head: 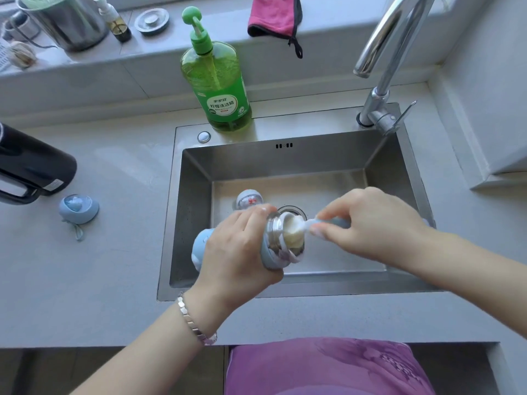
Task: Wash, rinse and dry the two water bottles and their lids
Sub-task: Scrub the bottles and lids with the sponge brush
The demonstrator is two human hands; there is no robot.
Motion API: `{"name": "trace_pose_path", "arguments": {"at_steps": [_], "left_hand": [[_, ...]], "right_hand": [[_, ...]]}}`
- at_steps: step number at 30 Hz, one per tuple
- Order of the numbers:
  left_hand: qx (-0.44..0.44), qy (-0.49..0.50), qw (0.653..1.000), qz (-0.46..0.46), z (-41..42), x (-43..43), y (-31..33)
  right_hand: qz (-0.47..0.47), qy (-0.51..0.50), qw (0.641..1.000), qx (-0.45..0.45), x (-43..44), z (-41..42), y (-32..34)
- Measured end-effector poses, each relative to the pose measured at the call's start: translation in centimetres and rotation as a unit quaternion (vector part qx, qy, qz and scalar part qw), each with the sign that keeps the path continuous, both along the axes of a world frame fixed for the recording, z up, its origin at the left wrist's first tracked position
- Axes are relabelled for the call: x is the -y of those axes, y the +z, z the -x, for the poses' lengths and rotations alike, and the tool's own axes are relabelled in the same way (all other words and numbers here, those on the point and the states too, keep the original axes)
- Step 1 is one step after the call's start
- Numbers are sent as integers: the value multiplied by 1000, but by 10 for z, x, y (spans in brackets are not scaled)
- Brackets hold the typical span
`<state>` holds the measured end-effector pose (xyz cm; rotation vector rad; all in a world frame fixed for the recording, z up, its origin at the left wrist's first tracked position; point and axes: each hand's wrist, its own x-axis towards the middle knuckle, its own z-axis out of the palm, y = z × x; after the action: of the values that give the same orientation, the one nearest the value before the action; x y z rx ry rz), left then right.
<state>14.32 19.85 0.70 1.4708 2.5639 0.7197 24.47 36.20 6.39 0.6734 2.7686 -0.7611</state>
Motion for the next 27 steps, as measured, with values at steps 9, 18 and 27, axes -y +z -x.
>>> {"name": "trace_pose_path", "arguments": {"at_steps": [9, 18, 27], "left_hand": [[42, 62, 997, 29, 11, 11, -14], [101, 50, 990, -88, -13, 2, -22], [173, 94, 977, -87, -13, 8, -29]], "right_hand": [[192, 83, 971, 113, -22, -10, 16], [509, -254, 799, -193, 22, -10, -18], [480, -275, 798, -239, 35, -14, -20]]}}
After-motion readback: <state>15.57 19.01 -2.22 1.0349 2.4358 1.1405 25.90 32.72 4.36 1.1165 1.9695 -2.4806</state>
